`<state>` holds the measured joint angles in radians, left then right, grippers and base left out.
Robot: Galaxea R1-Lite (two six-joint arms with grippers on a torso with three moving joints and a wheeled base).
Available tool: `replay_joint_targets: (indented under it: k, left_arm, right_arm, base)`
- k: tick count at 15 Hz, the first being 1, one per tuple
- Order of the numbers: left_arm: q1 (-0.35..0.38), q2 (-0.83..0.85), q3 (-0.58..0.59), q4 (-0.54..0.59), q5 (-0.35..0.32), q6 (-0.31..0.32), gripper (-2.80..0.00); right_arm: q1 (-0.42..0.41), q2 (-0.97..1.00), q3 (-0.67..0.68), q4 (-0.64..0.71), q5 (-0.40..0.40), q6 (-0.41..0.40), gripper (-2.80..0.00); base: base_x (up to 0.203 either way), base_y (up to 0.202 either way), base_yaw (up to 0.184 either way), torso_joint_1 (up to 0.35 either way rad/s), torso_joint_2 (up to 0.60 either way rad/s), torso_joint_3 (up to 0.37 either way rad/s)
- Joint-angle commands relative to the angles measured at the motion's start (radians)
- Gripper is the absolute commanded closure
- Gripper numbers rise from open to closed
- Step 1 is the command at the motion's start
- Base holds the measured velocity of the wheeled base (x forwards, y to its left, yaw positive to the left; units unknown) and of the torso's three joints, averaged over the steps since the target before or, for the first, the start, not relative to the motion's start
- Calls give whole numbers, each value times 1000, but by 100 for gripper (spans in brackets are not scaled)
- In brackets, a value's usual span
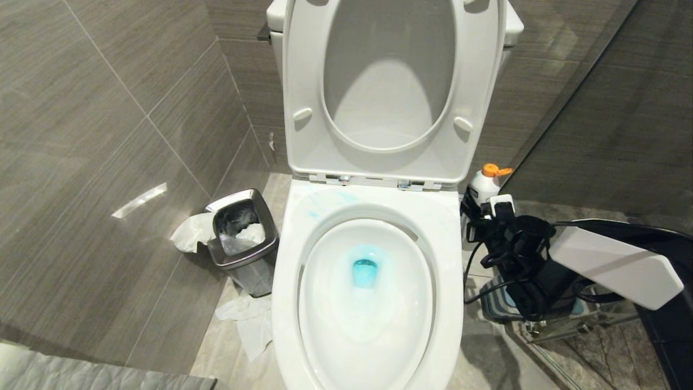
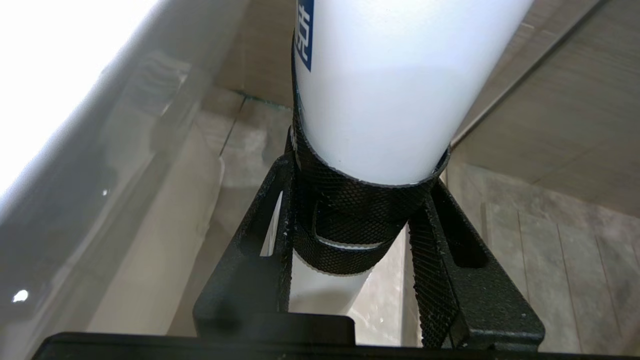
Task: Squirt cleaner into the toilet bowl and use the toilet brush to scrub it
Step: Place the cleaning agent on the floor
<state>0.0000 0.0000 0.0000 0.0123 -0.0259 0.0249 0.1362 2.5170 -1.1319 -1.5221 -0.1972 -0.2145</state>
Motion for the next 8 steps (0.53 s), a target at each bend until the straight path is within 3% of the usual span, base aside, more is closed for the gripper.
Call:
replay_joint_targets:
  k: [1, 8]
  left_arm:
    - [0, 2, 3, 0, 0, 0, 0]
    - [0, 2, 2, 0, 0, 0, 0]
  right_arm:
    - [-1, 64, -52, -8, -24, 2, 0]
    - [-1, 124, -141, -8, -57, 15, 0]
  base:
    - [0, 0, 0, 0, 0, 0]
    - [0, 0, 0, 0, 0, 0]
